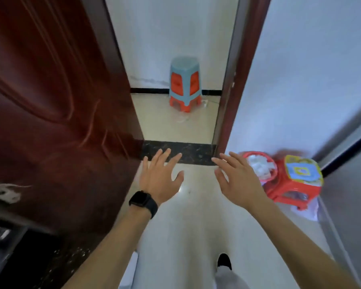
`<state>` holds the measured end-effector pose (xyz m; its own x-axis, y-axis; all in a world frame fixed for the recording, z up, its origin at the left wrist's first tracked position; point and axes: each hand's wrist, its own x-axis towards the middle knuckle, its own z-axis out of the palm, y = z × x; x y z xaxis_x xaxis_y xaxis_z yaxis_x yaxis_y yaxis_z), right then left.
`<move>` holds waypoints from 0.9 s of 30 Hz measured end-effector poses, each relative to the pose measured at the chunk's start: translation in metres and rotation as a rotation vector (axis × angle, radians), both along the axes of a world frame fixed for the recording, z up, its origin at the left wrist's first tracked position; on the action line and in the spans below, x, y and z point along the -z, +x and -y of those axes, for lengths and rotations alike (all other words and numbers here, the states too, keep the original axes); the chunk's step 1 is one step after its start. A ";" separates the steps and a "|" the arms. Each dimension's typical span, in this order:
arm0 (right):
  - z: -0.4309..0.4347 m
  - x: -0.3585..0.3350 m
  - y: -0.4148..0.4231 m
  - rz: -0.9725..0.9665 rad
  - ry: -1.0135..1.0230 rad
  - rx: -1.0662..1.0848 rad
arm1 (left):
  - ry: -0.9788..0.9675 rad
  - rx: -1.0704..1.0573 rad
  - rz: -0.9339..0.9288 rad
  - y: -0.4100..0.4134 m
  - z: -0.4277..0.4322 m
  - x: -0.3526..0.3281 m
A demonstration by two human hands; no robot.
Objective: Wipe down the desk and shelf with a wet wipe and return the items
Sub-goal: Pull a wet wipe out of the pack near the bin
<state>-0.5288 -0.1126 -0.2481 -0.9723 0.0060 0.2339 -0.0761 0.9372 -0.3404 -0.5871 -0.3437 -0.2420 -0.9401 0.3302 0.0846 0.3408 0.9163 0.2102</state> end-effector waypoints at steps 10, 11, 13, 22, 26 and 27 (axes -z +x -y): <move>-0.267 0.042 0.042 0.069 -0.020 0.422 | -0.047 0.384 0.079 -0.056 -0.290 0.044; -0.290 0.045 0.045 0.067 -0.026 0.448 | -0.046 0.398 0.098 -0.061 -0.318 0.050; -0.332 0.053 0.052 0.074 -0.045 0.489 | -0.055 0.430 0.147 -0.068 -0.368 0.066; -0.487 0.124 0.031 0.311 -0.049 0.595 | -0.155 0.545 0.320 -0.113 -0.542 0.141; -0.552 0.184 -0.012 0.564 -0.138 0.606 | -0.152 0.590 0.336 -0.149 -0.613 0.183; -0.568 0.201 -0.023 0.613 -0.138 0.605 | -0.171 0.611 0.353 -0.161 -0.631 0.195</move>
